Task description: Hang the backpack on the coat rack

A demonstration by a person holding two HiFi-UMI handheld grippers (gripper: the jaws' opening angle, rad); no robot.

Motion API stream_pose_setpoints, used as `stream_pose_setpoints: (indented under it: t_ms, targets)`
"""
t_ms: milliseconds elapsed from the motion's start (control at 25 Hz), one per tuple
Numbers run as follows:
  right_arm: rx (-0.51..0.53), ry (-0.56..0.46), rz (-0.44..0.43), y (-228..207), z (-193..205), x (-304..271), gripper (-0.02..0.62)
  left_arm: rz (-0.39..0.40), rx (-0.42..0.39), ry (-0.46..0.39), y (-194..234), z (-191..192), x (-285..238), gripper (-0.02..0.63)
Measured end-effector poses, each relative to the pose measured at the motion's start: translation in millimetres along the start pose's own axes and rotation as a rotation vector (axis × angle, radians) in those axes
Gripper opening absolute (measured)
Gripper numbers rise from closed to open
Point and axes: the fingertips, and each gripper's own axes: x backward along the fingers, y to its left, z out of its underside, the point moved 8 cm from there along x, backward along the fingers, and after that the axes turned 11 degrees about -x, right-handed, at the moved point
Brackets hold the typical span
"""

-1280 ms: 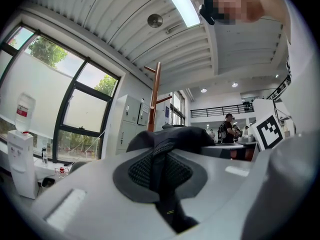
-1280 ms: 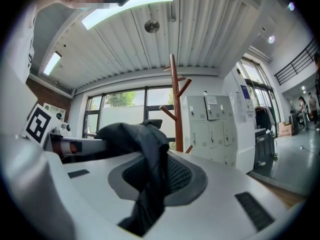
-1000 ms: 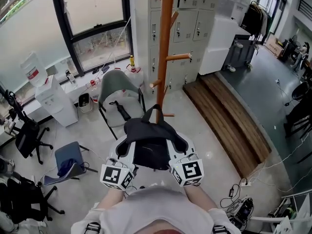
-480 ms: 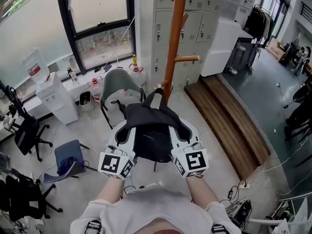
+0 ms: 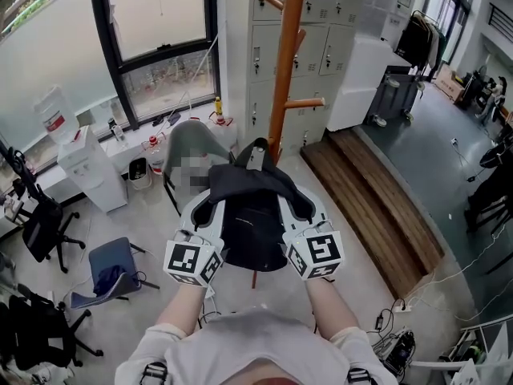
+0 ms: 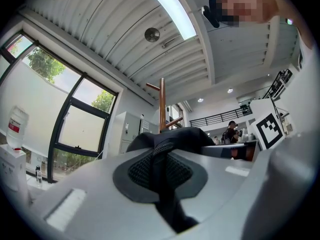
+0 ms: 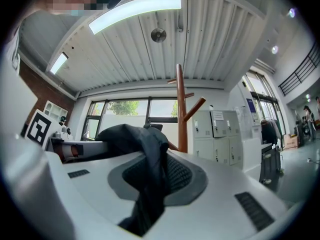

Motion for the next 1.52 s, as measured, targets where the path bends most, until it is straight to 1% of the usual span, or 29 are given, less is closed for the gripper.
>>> stream_pose_setpoints:
  t_ms: [160,360,720,840,1160,1520]
  targets:
    - [-0.009,0.011,0.008,-5.7,4.6,-6.9,0.072,0.008,0.001,0.015,3.1,5.9,-7.9,0.031]
    - [-0.048,0.066,0.025,-15.8,25.0,-10.9,0.072,0.019,0.026,0.082,2.5,26.7,-14.3,0.031]
    - [-0.086,0.127,0.047,-27.4,49.1,-17.0,0.072,0.026,0.084,0.162,1.5,52.0,-19.9,0.031]
    - [-0.099,0.146,0.055,-31.0,56.1,-17.3,0.072,0.033,0.091,0.184,0.1,58.7,-21.4,0.031]
    - [-0.117,0.166,0.067,-42.5,65.8,-18.9,0.074,0.045,0.092,0.205,-4.4,68.9,-27.9,0.032]
    - [-0.119,0.174,0.078,-48.5,70.7,-25.2,0.074,0.033,0.064,0.202,-2.0,79.4,-37.1,0.032]
